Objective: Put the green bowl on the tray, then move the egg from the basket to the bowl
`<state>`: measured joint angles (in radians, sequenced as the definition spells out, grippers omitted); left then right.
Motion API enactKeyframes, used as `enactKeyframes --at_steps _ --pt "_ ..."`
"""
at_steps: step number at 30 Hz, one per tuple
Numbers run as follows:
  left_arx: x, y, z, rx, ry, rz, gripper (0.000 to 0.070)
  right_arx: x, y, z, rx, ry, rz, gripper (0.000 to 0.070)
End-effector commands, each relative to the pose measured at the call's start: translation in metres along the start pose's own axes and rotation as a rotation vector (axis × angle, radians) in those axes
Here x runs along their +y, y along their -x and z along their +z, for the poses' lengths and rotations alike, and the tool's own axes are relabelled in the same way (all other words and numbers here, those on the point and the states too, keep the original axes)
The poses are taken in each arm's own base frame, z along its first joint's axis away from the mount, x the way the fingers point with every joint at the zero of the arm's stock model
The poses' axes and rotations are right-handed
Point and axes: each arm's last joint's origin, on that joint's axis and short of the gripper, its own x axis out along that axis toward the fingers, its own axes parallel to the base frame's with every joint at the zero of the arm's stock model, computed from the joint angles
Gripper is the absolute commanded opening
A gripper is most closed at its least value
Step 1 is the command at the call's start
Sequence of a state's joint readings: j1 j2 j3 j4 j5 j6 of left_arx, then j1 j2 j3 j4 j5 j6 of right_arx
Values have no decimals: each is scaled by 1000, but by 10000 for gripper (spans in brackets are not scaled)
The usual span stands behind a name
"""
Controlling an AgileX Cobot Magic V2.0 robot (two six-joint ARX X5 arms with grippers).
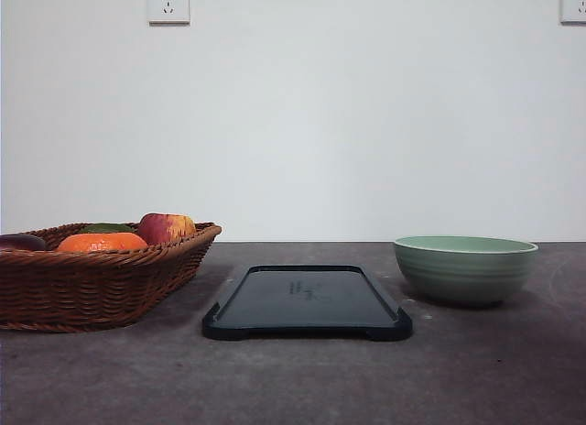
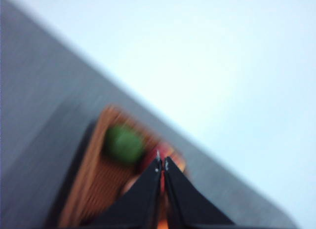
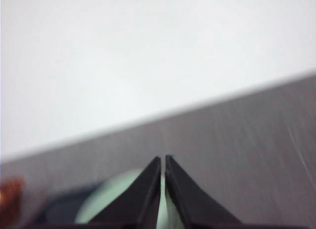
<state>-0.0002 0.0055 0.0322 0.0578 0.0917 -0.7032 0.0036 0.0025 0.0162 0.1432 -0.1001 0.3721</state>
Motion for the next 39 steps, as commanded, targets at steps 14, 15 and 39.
enactKeyframes --at_steps 14,15,39 --pt "-46 9 56 -198 -224 -58 0 28 2 71 -76 67 30 5" --pt "-51 9 61 -181 -238 -45 0 30 1 77 -63 74 27 5" --pt "-87 -89 101 584 -389 -73 0 36 -99 96 657 46 114 5"
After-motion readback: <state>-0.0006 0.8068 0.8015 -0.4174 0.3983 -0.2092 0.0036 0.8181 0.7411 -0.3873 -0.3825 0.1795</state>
